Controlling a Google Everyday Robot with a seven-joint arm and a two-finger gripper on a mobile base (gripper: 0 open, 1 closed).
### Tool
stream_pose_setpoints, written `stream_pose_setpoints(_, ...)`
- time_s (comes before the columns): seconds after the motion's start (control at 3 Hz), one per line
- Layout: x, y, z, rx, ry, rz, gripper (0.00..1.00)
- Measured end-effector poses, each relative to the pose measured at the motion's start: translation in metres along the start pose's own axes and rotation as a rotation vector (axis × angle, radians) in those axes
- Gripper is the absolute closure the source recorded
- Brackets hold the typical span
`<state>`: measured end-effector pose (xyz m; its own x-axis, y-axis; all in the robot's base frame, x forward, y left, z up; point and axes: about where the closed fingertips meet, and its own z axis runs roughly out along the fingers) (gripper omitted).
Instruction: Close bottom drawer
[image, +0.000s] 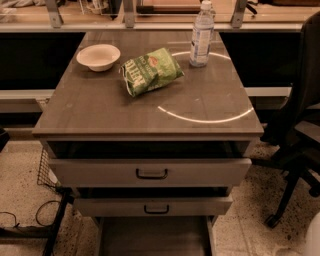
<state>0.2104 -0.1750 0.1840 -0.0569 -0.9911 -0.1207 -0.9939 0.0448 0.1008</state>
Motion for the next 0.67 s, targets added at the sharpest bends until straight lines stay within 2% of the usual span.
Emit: stream_pose_setpoints(0.67,-0.022,-0.019,0.046,0.007,-0.029,-0.028,1.00)
